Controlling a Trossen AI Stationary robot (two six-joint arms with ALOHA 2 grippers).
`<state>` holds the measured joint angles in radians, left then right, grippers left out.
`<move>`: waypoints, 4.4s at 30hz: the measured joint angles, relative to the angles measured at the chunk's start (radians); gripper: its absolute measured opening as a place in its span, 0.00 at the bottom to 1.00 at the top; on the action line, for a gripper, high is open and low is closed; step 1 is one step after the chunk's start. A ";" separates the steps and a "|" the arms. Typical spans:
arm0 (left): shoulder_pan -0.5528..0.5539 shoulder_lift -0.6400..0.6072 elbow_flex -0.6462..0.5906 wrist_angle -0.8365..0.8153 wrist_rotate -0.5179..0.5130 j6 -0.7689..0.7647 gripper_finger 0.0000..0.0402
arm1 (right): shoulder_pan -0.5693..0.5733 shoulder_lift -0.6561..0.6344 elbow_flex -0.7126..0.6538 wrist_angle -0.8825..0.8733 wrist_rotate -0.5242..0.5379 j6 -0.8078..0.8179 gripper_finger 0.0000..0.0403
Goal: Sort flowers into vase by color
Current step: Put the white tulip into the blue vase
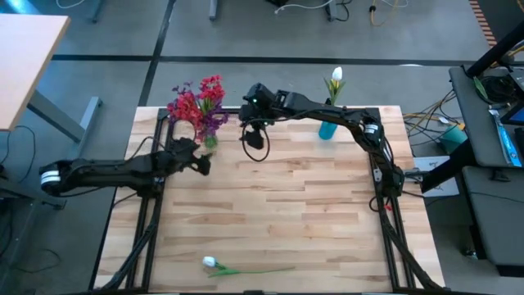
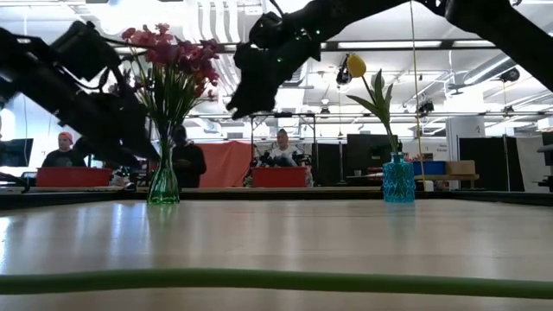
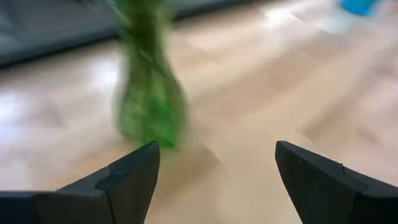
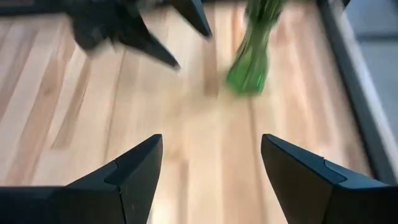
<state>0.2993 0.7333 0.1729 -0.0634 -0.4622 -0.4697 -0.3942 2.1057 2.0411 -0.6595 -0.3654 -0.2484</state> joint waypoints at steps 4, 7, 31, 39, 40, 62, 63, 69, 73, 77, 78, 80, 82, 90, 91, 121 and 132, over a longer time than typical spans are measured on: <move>0.000 -0.091 0.063 -0.216 0.175 -0.093 0.75 | 0.011 -0.004 0.000 -0.135 0.000 0.023 0.66; 0.000 -0.128 0.123 -0.340 0.185 -0.111 0.75 | 0.020 -0.012 0.000 -0.235 0.000 0.048 0.66; -0.171 -0.173 0.671 -1.086 0.439 -0.316 0.75 | 0.310 -0.128 -0.032 -0.613 0.151 0.212 0.64; -0.460 -0.173 0.618 -0.763 0.367 -0.340 0.75 | 0.534 -0.129 -0.150 -0.368 0.208 0.340 0.62; -0.506 -0.164 0.596 -0.692 0.361 -0.335 0.75 | 0.557 -0.129 -0.168 -0.333 0.210 0.355 0.62; -1.307 0.276 0.673 -0.480 -0.249 -0.463 0.70 | 0.847 0.068 -0.235 0.291 0.416 0.687 0.62; -1.312 0.294 0.683 -0.483 -0.249 -0.462 0.70 | 0.853 0.082 -0.220 0.286 0.422 0.691 0.62; -1.339 0.360 0.721 -0.486 -0.247 -0.457 0.70 | 0.889 0.176 -0.078 0.197 0.436 0.702 0.62; -1.355 0.374 0.731 -0.490 -0.247 -0.456 0.70 | 0.907 0.263 0.022 0.081 0.446 0.697 0.61; -1.366 0.380 0.730 -0.493 -0.247 -0.455 0.70 | 0.914 0.348 0.109 -0.041 0.487 0.736 0.59; -1.367 0.380 0.730 -0.494 -0.246 -0.454 0.70 | 0.914 0.358 0.131 -0.049 0.478 0.738 0.58; -1.368 0.380 0.730 -0.494 -0.247 -0.452 0.70 | 0.912 0.378 0.164 -0.048 0.481 0.730 0.55; -1.368 0.380 0.730 -0.499 -0.253 -0.452 0.70 | 0.911 0.395 0.188 -0.069 0.485 0.726 0.50; -1.368 0.380 0.729 -0.532 -0.318 -0.452 0.70 | 0.900 0.423 0.217 -0.141 0.473 0.699 0.13; -1.368 0.380 0.729 -0.533 -0.328 -0.452 0.70 | 0.899 0.424 0.217 -0.141 0.471 0.689 0.08; -1.214 0.402 0.665 -0.023 -0.250 0.429 0.68 | 0.777 -0.576 -1.073 1.005 0.634 0.070 0.02; -0.590 0.417 0.492 0.465 0.325 0.636 0.60 | 0.577 -0.761 -1.451 1.717 0.304 -0.088 0.02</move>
<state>-0.2905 1.1506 0.6651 0.4016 -0.1377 0.1662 0.1825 1.3447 0.5897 1.0576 -0.0612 -0.3364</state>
